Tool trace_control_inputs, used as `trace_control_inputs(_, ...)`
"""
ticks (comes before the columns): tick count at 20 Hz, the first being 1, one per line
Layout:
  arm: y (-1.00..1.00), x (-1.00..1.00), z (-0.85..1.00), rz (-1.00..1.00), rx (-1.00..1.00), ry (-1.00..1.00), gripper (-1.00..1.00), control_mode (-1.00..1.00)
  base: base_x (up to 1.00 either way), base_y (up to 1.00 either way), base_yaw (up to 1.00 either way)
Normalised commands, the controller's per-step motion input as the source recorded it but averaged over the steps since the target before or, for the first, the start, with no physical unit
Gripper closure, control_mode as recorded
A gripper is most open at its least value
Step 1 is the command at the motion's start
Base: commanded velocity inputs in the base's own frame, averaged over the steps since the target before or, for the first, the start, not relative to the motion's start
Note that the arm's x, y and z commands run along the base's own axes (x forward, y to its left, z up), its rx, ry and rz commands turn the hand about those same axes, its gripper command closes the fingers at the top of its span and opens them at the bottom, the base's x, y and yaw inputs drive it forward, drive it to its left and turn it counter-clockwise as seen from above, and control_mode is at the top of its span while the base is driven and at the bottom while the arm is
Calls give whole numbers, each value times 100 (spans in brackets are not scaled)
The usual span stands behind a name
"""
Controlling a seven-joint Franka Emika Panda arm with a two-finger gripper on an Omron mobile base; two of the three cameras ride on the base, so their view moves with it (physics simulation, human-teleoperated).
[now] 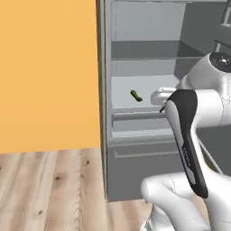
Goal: Place one squash and one fish in each tupperware on the nearby counter, to pack two identical lunches.
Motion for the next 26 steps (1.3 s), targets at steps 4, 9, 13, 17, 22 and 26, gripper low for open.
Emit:
trace_control_inputs(4,0,0,0,0,0,0,100,100,-84,44,54)
trace_control_inputs(9,0,0,0,0,0,0,100,100,-45,60,67)
trace_control_inputs(13,0,0,0,0,0,0,100,100,12,48,75)
trace_control_inputs(17,0,0,0,0,0,0,100,100,19,46,73)
trace_control_inputs(22,0,0,0,0,0,0,100,100,4,69,69)
trace_control_inputs(26,0,0,0,0,0,0,100,100,0,94,64)
